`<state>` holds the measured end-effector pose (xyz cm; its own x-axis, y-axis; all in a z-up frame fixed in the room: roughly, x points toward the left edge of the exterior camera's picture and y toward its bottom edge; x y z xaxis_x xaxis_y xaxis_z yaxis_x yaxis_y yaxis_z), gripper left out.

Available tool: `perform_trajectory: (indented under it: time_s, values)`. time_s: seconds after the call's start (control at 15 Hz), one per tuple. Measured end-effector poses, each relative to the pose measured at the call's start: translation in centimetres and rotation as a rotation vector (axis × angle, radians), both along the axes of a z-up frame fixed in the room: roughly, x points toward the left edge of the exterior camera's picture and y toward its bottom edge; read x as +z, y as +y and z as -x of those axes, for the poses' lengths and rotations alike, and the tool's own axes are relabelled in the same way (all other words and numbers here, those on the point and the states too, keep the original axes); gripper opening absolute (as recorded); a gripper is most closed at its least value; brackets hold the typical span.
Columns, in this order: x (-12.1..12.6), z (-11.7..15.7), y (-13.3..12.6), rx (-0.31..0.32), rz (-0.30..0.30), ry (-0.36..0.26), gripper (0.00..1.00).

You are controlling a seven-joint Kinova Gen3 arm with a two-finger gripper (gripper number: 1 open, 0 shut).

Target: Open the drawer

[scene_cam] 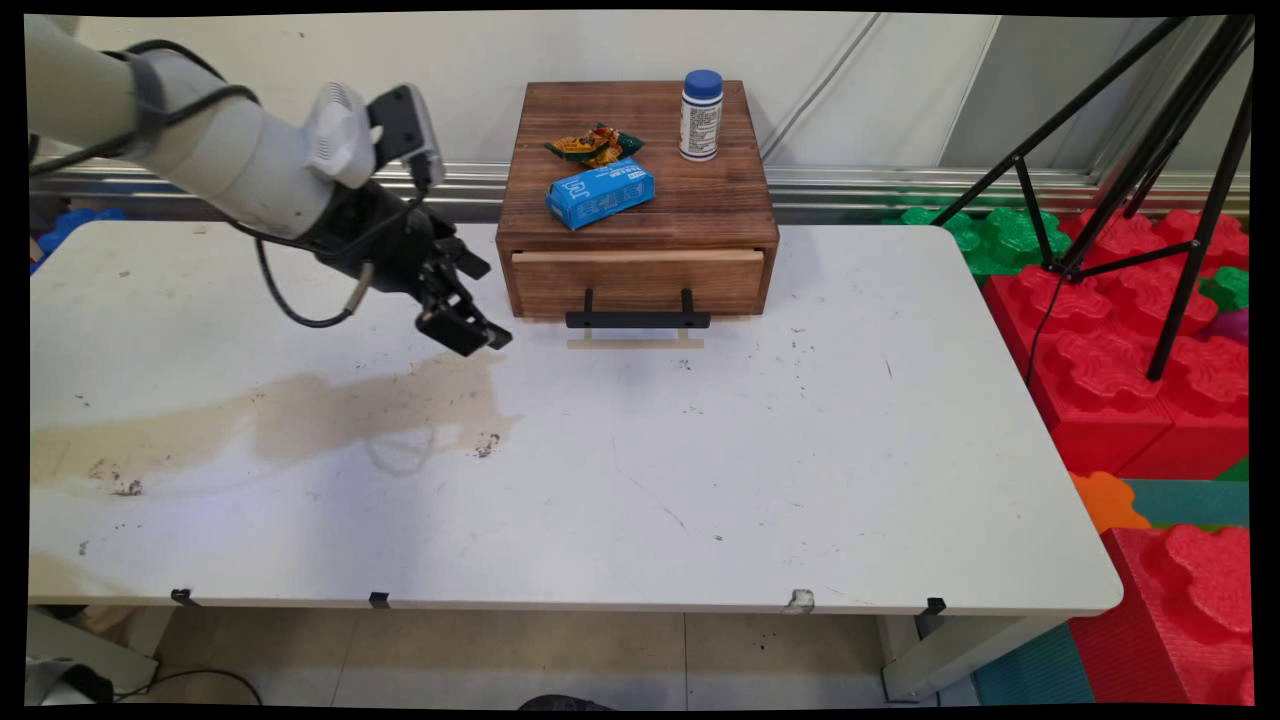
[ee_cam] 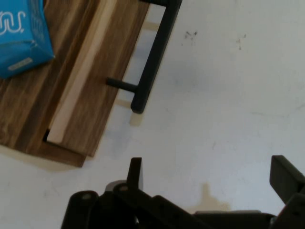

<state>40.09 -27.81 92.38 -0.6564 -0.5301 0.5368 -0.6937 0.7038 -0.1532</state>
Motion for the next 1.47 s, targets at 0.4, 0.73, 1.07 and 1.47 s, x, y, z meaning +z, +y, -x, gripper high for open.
perform_trajectory:
  time_s: [0.4,0.73,1.07,1.47]
  values:
    - [-1.8,1.9,-2.7,-0.024,0.004,-0.008,1.00]
    - [-3.0,2.9,-4.5,-0.047,0.020,-0.020,1.00]
    - [-4.4,4.0,-6.3,-0.070,0.033,-0.027,1.00]
    - [-6.6,5.5,-8.4,-0.099,0.052,-0.028,1.00]
